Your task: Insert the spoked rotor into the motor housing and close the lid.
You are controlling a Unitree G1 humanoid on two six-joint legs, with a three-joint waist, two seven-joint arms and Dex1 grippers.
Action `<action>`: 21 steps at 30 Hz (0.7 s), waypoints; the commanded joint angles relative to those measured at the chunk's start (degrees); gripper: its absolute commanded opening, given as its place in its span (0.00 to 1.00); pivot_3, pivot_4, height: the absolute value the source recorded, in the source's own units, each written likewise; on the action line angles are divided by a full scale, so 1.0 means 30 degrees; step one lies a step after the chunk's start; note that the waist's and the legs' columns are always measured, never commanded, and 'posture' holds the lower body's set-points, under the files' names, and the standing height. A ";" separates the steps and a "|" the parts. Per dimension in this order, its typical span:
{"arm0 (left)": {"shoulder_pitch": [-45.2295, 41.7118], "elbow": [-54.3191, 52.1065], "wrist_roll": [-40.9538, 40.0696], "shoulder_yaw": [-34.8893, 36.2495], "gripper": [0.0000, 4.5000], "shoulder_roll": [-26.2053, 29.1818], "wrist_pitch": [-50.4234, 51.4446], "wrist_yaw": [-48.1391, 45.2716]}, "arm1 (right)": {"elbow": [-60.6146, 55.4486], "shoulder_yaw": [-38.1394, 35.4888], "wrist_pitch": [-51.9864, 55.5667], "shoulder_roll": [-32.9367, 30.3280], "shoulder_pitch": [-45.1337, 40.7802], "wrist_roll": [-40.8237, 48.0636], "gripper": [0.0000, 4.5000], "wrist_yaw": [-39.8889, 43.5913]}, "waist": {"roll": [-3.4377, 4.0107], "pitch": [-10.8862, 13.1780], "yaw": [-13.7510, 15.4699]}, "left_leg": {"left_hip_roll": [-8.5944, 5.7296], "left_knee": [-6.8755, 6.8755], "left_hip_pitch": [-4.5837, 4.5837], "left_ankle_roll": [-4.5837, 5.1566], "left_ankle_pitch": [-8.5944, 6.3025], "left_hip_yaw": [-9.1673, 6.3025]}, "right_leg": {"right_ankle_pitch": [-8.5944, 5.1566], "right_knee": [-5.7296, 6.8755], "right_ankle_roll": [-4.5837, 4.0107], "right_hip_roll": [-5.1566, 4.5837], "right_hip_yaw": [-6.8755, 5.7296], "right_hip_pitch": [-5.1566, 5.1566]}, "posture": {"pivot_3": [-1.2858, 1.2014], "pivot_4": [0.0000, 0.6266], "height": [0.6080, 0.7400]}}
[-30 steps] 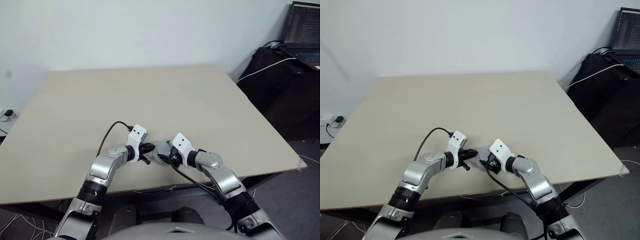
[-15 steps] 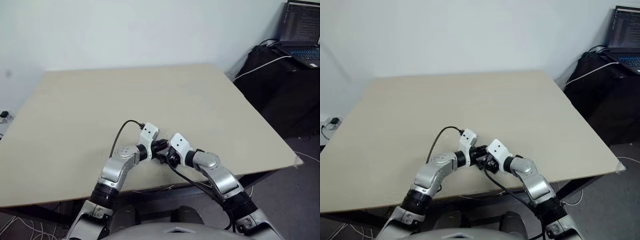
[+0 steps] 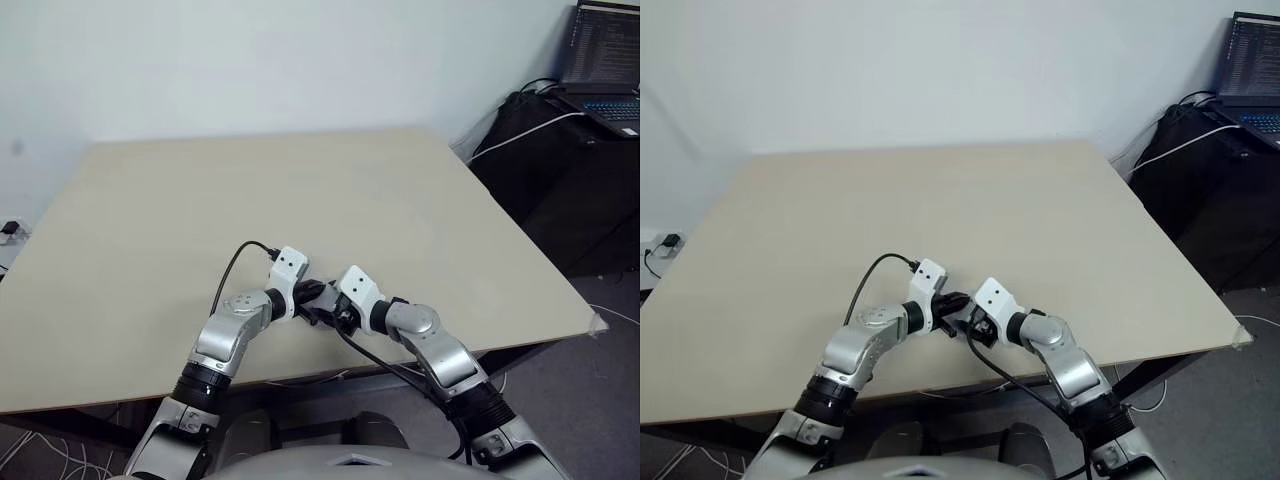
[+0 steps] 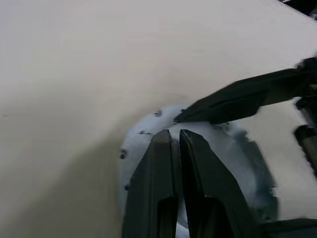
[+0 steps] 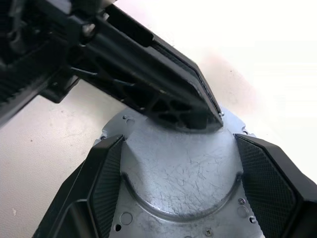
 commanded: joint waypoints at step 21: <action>0.0535 -0.0489 -0.0193 -0.0637 0.06 0.0929 0.2765 0.0198 | 0.0323 0.0321 0.0232 -0.0079 -0.0179 -0.0309 0.71 0.0109 | 0.0014 -0.0054 -0.0003 | 0.0000 -0.0005 0.0028 -0.0003 -0.0002 0.0000 | 0.0000 -0.0002 -0.0001 -0.0006 0.0001 0.0024 | 0.52 0.00 1.00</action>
